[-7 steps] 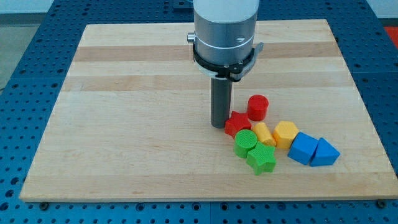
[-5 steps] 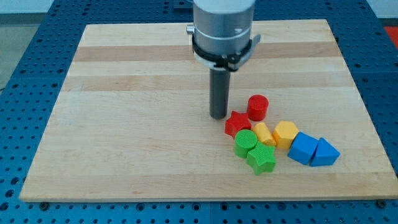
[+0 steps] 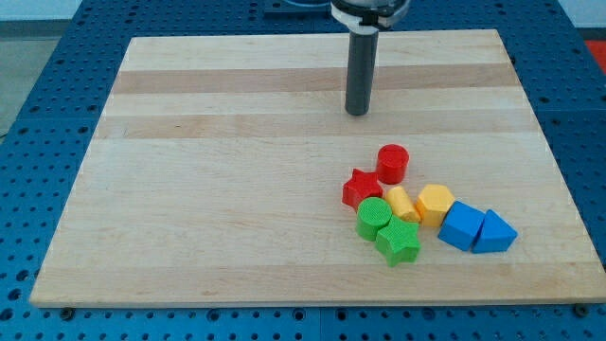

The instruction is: Separate the red circle and red star from the group of block

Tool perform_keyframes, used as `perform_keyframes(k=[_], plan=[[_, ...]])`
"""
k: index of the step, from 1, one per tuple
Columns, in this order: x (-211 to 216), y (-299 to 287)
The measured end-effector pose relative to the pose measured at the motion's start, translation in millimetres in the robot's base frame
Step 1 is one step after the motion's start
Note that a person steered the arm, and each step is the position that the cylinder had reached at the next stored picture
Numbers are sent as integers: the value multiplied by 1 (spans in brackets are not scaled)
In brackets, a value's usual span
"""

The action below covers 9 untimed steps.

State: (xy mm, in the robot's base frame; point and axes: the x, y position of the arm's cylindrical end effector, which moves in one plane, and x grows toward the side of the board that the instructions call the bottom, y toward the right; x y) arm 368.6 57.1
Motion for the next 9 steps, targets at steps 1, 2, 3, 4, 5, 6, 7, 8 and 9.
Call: perform_keyframes(k=[1,2,3,4,5,6,7,8,9], plan=[[20,-4],[34,10],[68,50],[79,94],[83,102],[112,25],[130,-28],[151,-37],[182,-45]])
